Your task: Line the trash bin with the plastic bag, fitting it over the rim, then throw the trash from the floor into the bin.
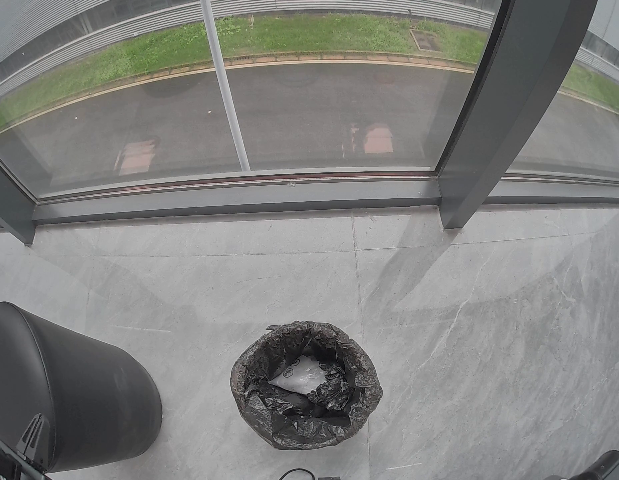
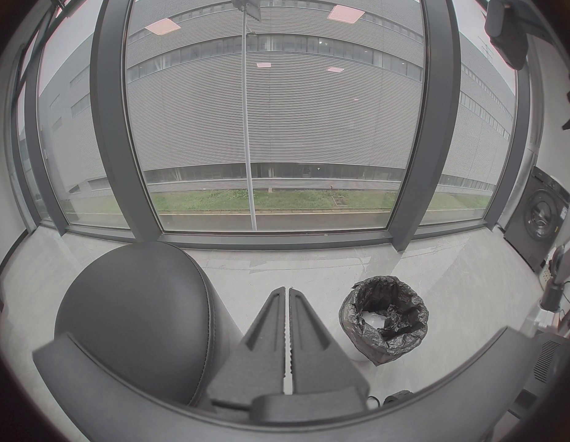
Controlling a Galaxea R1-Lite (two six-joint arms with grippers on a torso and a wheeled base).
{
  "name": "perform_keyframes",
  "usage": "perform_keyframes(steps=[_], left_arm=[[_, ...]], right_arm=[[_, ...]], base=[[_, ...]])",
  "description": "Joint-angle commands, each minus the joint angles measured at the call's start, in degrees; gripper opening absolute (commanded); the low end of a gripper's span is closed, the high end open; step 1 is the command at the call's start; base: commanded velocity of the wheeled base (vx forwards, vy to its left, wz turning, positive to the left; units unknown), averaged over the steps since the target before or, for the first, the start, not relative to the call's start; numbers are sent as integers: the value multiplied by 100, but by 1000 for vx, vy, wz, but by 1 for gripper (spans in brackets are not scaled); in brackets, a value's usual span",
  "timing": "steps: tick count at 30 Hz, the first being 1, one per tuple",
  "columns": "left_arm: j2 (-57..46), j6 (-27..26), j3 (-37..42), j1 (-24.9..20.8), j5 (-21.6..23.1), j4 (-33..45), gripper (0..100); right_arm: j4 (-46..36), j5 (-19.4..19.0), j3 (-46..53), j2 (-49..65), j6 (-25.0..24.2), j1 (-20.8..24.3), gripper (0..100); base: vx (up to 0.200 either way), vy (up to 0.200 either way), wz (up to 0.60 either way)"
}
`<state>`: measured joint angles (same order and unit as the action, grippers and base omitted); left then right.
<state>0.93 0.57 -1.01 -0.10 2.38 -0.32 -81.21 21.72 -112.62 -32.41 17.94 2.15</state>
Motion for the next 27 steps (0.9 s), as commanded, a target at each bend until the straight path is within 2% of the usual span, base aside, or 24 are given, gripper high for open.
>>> perform_keyframes(steps=[1, 5, 14, 16, 18, 23, 24, 25, 27], left_arm=[[-93, 4, 101, 1, 0, -3, 0], [-84, 4, 101, 1, 0, -3, 0], [-93, 4, 101, 1, 0, -3, 0], [-84, 4, 101, 1, 0, -3, 0], [-84, 4, 101, 1, 0, -3, 0], [-84, 4, 101, 1, 0, -3, 0], [-84, 4, 101, 1, 0, -3, 0], [-84, 4, 101, 1, 0, -3, 0], [-84, 4, 101, 1, 0, -3, 0]], right_arm=[[870, -204, 1778, 1976, 16, -346, 0], [1204, -177, 2534, 2521, 7, -364, 0], [1099, -142, 3316, 3224, -186, -285, 0], [914, -195, 3378, 3241, -546, -276, 0], [739, -221, 3431, 3241, -1153, -267, 0], [1081, -327, 4257, 3241, -2128, -267, 0], [1081, -327, 4257, 3241, -2128, -267, 0], [1547, -362, 4890, 3241, -2471, -267, 0], [2373, -379, 5786, 3241, -2709, -267, 0]], base=[[0, 0, 0], [0, 0, 0], [0, 0, 0], [0, 0, 0], [0, 0, 0], [0, 0, 0], [0, 0, 0], [0, 0, 0], [0, 0, 0]])
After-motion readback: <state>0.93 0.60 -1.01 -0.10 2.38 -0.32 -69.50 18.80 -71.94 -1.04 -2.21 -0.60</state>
